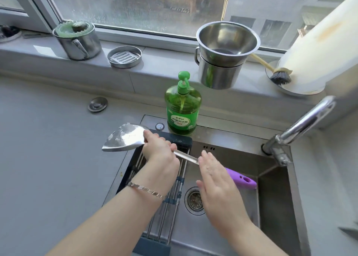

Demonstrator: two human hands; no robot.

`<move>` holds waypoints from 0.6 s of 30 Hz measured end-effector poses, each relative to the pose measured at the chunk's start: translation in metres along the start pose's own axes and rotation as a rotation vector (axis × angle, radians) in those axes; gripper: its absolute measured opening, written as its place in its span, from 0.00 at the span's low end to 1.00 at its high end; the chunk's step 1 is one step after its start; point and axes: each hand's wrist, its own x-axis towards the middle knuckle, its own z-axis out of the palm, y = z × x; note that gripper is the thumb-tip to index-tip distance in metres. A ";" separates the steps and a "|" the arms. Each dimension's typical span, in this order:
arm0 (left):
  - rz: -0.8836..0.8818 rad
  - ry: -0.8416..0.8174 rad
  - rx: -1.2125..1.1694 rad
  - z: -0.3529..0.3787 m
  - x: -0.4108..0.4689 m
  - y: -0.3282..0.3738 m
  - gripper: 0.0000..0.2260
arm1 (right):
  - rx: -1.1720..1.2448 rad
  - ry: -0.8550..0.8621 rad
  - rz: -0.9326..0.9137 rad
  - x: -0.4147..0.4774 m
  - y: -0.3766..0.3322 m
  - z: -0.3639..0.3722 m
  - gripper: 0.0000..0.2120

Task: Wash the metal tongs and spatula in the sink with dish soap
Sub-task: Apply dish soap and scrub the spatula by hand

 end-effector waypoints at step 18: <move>0.073 -0.126 -0.035 -0.030 -0.050 -0.031 0.20 | -0.035 -0.229 0.343 -0.012 -0.009 -0.057 0.26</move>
